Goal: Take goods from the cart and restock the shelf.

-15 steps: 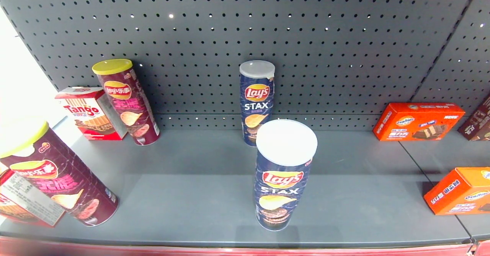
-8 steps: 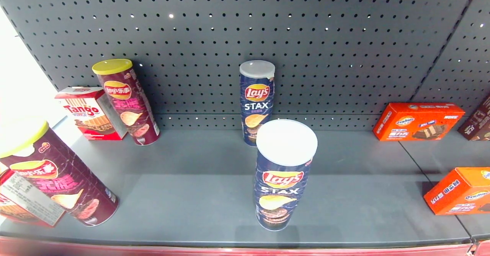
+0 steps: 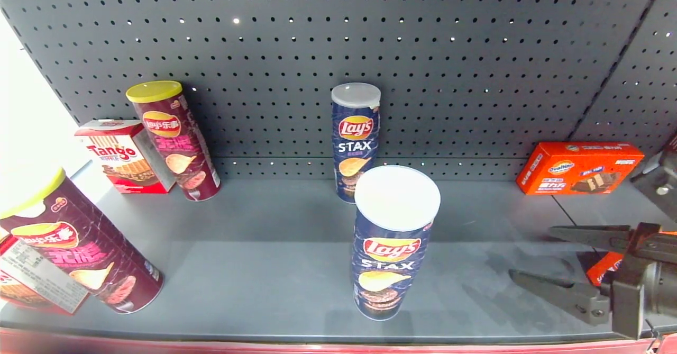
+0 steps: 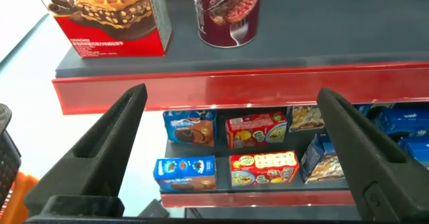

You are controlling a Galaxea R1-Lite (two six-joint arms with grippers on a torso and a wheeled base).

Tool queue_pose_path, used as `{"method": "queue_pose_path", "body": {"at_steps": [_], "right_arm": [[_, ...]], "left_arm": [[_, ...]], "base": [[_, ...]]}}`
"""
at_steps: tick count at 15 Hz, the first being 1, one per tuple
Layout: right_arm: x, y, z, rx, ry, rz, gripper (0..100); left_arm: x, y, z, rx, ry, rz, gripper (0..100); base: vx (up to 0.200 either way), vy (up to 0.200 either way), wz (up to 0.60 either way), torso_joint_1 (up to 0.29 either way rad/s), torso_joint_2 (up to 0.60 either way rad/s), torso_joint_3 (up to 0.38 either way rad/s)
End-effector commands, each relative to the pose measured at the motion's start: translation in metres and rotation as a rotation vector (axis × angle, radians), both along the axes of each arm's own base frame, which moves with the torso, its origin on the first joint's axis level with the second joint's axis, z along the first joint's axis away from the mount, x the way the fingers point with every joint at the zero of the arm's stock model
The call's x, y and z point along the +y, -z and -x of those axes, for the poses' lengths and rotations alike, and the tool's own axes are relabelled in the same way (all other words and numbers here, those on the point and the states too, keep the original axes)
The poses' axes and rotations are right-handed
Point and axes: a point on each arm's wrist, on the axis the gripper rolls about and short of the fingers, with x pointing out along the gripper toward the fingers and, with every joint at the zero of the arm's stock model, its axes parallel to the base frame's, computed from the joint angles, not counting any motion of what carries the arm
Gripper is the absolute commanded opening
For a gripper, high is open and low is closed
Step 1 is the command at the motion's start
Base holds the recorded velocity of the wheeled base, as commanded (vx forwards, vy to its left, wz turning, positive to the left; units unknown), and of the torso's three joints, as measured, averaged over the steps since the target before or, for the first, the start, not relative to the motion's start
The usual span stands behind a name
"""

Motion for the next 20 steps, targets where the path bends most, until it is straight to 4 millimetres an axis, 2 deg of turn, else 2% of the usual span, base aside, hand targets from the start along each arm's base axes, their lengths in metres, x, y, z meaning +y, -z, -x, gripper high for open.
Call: {"method": "queue_pose_path", "body": {"at_steps": [1,6,11,20], "right_arm": [[0.019,0.011,-0.01,0.044,-0.064,0.042,100],[0.039,0.019,-0.015,0.068,-0.13,0.068,100],[0.061,0.017,-0.027,0.07,-0.171,0.085,100],[0.087,0.02,-0.05,0.062,-0.202,0.115,100]], "left_arm": [[0.0,0.0,0.0,0.004,0.0,0.0,100],[0.0,0.0,0.0,0.004,0.001,-0.001,100],[0.0,0.0,0.0,0.004,0.001,0.001,100],[0.0,0.0,0.0,0.004,0.003,0.001,100]], "base": [[0.0,0.0,0.0,0.0,0.0,0.0],[0.0,0.0,0.0,0.0,0.0,0.0],[0.0,0.0,0.0,0.0,0.0,0.0],[0.0,0.0,0.0,0.0,0.0,0.0]]}}
